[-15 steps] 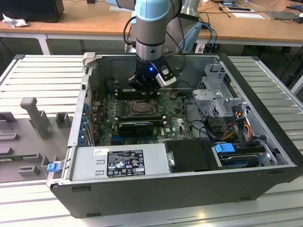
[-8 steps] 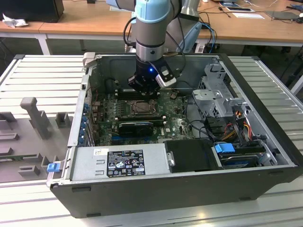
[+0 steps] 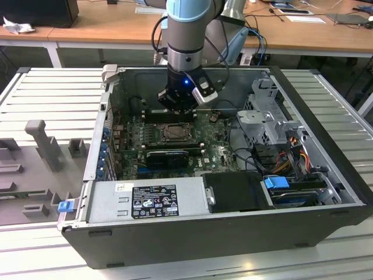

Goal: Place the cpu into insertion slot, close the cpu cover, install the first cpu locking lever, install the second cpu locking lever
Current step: 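Install the first cpu locking lever, then install the second cpu locking lever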

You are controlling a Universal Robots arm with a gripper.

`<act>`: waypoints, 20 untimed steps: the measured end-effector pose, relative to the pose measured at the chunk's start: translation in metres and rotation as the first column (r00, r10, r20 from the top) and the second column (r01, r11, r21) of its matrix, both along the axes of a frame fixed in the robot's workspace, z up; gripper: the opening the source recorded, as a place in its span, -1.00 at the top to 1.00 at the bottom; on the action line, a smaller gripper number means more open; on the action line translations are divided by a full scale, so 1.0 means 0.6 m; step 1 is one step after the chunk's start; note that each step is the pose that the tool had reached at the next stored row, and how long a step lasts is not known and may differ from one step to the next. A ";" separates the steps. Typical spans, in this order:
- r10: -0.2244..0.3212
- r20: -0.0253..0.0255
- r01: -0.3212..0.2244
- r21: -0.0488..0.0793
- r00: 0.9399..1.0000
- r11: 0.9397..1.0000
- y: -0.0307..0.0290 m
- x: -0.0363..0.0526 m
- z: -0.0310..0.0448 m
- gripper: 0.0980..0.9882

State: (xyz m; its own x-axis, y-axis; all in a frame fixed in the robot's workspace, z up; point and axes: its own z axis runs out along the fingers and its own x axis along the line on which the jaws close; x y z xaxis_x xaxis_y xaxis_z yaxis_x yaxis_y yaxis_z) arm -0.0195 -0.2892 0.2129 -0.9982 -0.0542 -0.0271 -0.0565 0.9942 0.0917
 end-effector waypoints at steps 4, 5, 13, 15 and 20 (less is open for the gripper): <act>0.000 0.000 0.000 0.000 1.000 1.000 -0.0031 0.000 0.000 0.98; 0.000 0.000 0.000 0.000 1.000 1.000 -0.0042 0.000 0.000 0.98; 0.000 0.000 0.000 0.000 1.000 1.000 -0.0092 0.000 0.000 0.98; 0.000 0.000 0.000 0.000 1.000 1.000 -0.0115 0.000 0.000 0.98; 0.000 0.000 0.000 0.000 1.000 1.000 -0.0159 0.001 0.000 0.98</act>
State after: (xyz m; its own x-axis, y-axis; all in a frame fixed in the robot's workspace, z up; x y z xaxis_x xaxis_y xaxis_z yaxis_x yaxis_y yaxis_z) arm -0.0192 -0.2987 0.2127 -0.9982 -0.0541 -0.0272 -0.0564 0.9942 0.0918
